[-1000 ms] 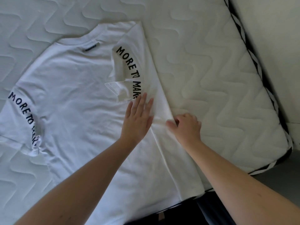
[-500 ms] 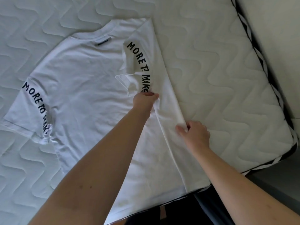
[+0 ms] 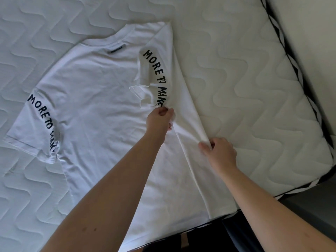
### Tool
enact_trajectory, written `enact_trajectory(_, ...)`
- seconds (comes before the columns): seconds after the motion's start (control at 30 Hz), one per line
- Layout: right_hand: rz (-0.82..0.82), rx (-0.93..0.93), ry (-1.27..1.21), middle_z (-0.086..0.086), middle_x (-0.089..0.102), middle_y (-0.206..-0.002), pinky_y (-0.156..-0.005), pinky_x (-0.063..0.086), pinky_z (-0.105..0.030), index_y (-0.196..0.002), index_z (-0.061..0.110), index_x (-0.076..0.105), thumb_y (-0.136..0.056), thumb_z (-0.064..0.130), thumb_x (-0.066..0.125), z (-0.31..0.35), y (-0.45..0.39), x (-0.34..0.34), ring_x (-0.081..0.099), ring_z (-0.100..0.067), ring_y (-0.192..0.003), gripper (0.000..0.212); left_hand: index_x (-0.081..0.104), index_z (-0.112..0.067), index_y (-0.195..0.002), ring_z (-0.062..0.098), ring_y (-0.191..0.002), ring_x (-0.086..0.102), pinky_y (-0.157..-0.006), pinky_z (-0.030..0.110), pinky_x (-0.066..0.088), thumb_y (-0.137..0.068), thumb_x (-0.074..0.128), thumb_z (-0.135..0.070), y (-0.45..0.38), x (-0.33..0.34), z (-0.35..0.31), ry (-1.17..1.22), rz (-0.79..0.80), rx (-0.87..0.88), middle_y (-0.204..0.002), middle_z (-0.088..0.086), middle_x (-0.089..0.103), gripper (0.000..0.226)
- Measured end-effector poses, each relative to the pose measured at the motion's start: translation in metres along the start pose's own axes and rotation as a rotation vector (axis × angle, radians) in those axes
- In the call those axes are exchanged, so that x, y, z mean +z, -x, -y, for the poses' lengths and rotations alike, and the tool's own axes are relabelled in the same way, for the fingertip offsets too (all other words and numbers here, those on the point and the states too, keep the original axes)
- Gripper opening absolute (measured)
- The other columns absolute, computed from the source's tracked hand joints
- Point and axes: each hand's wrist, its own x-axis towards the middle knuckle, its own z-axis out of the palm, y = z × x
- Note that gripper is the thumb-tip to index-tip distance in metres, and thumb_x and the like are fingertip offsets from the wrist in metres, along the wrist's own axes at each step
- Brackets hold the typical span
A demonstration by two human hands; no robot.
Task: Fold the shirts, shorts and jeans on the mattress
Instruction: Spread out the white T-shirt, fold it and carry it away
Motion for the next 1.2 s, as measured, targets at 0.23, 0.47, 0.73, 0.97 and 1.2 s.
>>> enact_trajectory(0.23,0.024,0.010,-0.059,-0.008,0.065,-0.096,-0.085,0.048,-0.040,-0.093,0.018,0.070,-0.091,0.050,0.056,-0.004,-0.006,0.001,0.059,-0.034,-0.098,0.036,0.057,-0.008,-0.098,0.005,-0.038,0.040,-0.037,0.018,0.031,-0.090,0.065,0.000,-0.013,0.013,-0.022,0.316,-0.015,-0.100,-0.069,-0.001,0.053,0.014)
enact_trajectory(0.47,0.006,0.025,-0.008,-0.008,0.066,-0.094,-0.084,0.047,-0.040,-0.093,0.018,0.069,-0.094,0.051,0.051,-0.002,-0.008,0.003,0.059,-0.034,-0.100,0.038,0.058,-0.011,-0.076,0.009,-0.034,0.051,-0.042,0.022,0.041,-0.092,0.062,-0.042,-0.028,-0.003,-0.023,-0.263,-0.122,0.030,-0.057,0.000,0.064,0.036)
enact_trajectory(0.73,-0.158,-0.150,-0.217,-0.006,0.065,-0.096,-0.084,0.047,-0.041,-0.101,0.015,0.064,-0.089,0.034,0.065,0.032,-0.028,-0.010,0.058,-0.030,-0.096,0.022,0.059,-0.014,-0.052,0.006,-0.040,0.055,-0.056,0.027,0.049,-0.098,0.043,-0.046,-0.026,-0.026,-0.069,-0.829,-0.087,0.296,-0.043,-0.001,0.060,0.059)
enact_trajectory(0.97,-0.083,-0.255,-0.303,0.003,0.058,-0.096,-0.087,0.048,-0.041,-0.108,0.017,0.063,-0.090,0.030,0.065,0.077,-0.076,-0.028,0.059,-0.024,-0.094,0.022,0.061,-0.012,-0.096,0.000,-0.067,0.057,-0.061,0.012,0.040,-0.098,0.052,-0.036,-0.074,-0.003,-0.152,-0.635,-0.223,0.571,-0.080,-0.004,0.065,0.026)
enact_trajectory(1.2,-0.042,-0.241,-0.075,-0.001,0.061,-0.095,-0.087,0.047,-0.040,-0.098,0.019,0.062,-0.089,0.049,0.062,0.098,-0.110,-0.041,0.058,-0.023,-0.093,0.032,0.042,-0.013,-0.140,0.031,-0.132,0.041,-0.105,0.046,0.034,-0.094,0.055,-0.051,-0.160,0.030,-0.209,-1.070,-0.134,0.499,-0.139,0.010,0.046,0.061)
